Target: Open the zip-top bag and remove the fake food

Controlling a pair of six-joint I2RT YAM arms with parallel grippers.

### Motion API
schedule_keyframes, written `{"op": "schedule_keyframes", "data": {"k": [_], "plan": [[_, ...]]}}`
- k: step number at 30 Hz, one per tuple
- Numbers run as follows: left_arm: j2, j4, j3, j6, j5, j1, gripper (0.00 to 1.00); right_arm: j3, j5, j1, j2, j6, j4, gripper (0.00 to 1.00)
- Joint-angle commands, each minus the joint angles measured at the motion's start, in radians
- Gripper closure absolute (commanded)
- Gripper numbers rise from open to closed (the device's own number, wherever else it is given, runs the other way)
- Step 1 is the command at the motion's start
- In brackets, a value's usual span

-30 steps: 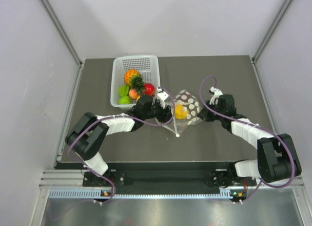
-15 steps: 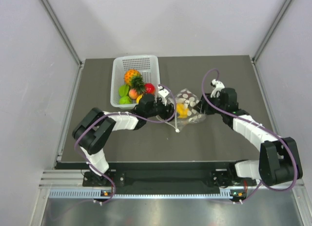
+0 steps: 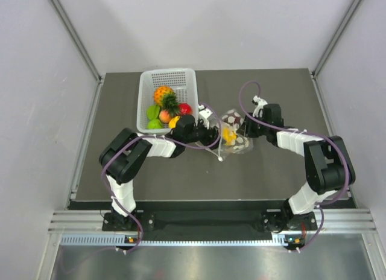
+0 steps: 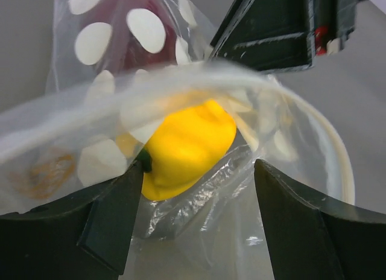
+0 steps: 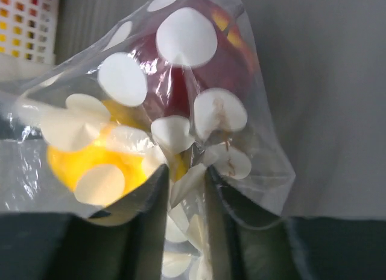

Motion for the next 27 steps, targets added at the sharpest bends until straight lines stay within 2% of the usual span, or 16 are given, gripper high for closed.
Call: {"op": "schedule_keyframes", "data": {"k": [1, 3, 8, 14, 18, 22, 23, 25, 26, 27], "plan": [[0.025, 0.108, 0.049, -0.025, 0.033, 0.007, 0.21, 0.032, 0.000, -0.011, 0.042, -0.001, 0.071, 0.73], [0.039, 0.117, 0.058, -0.026, 0.035, 0.010, 0.20, 0.030, 0.002, -0.007, 0.071, -0.001, 0.075, 0.81], [0.076, 0.109, 0.086, -0.025, 0.032, 0.014, 0.17, 0.026, -0.003, 0.009, 0.102, -0.011, 0.080, 0.89], [0.131, 0.115, 0.124, -0.025, 0.036, 0.016, 0.13, 0.019, -0.009, 0.045, 0.103, -0.034, 0.075, 0.92], [0.160, 0.112, 0.144, -0.026, 0.044, 0.016, 0.16, 0.013, -0.015, 0.061, 0.099, -0.044, 0.072, 0.92], [0.185, 0.100, 0.159, -0.029, 0.052, 0.016, 0.32, 0.009, -0.026, 0.082, 0.093, -0.051, 0.074, 0.92], [0.195, 0.098, 0.161, -0.034, 0.056, 0.016, 0.47, 0.009, -0.024, 0.088, 0.093, -0.051, 0.072, 0.92], [0.200, 0.095, 0.164, -0.039, 0.064, 0.016, 0.66, 0.009, -0.021, 0.101, 0.091, -0.051, 0.071, 0.93], [0.200, 0.091, 0.163, -0.040, 0.069, 0.016, 0.79, 0.009, -0.021, 0.099, 0.091, -0.050, 0.069, 0.93], [0.200, 0.085, 0.160, -0.037, 0.070, 0.016, 0.84, 0.003, -0.021, 0.101, 0.091, -0.044, 0.072, 0.93]]}}
